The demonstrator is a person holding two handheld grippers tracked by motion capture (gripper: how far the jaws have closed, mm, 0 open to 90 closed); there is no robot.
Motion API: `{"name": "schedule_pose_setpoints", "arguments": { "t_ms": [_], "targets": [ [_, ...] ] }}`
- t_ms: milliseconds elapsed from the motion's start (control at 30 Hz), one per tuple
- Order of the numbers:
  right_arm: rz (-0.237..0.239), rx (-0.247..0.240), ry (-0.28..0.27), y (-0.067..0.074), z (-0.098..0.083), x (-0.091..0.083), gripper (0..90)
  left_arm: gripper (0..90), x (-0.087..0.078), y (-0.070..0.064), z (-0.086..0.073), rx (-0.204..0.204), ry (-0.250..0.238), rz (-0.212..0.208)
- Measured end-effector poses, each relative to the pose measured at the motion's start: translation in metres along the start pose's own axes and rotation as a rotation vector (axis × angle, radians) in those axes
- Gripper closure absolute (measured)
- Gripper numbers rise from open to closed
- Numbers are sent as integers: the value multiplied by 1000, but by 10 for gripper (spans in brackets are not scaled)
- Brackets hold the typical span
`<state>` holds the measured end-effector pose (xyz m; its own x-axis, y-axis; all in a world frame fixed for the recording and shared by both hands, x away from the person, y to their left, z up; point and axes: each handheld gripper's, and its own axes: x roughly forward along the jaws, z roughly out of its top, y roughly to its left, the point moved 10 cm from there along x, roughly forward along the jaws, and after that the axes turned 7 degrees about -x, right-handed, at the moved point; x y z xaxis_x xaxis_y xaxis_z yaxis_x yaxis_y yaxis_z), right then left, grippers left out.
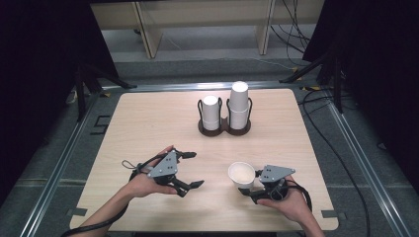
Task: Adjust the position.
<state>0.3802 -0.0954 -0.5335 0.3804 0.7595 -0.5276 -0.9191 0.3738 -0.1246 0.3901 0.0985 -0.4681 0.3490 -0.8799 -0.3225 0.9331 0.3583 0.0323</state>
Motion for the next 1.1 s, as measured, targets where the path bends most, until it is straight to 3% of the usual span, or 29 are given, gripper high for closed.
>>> {"name": "schedule_pose_setpoints", "arguments": {
  "t_ms": [267, 300, 367, 433, 467, 633, 800, 867, 900, 1100],
  "targets": [
    [1, 2, 16, -3, -4, 3, 336, 103, -13, 10, -16, -63, -25, 70],
    [7, 21, 22, -1, -4, 2, 334, 103, -13, 11, -16, -70, -37, 74],
    [3, 14, 23, -3, -5, 2, 330, 104, -17, 13, -20, -77, -20, 91],
    [7, 27, 32, -3, -7, 2, 325, 103, -17, 13, -22, -88, -39, 95],
    [10, 34, 34, -3, -8, 2, 321, 104, -19, 14, -25, -92, -21, 104],
    [16, 53, 48, -2, -12, 2, 303, 103, -21, 15, -33, -103, -30, 108],
    [16, 72, 59, -1, -14, 2, 214, 100, -27, 17, -36, -121, -30, 133],
    [29, 76, 41, -1, -12, 2, 184, 98, -27, 18, -35, -141, -63, 137],
    [15, 64, 43, -2, -12, 0, 171, 98, -30, 19, -36, -142, -48, 149],
    [11, 80, 33, -2, -12, -9, 153, 93, -38, 26, -40, -152, -67, 186]
  ]
}}
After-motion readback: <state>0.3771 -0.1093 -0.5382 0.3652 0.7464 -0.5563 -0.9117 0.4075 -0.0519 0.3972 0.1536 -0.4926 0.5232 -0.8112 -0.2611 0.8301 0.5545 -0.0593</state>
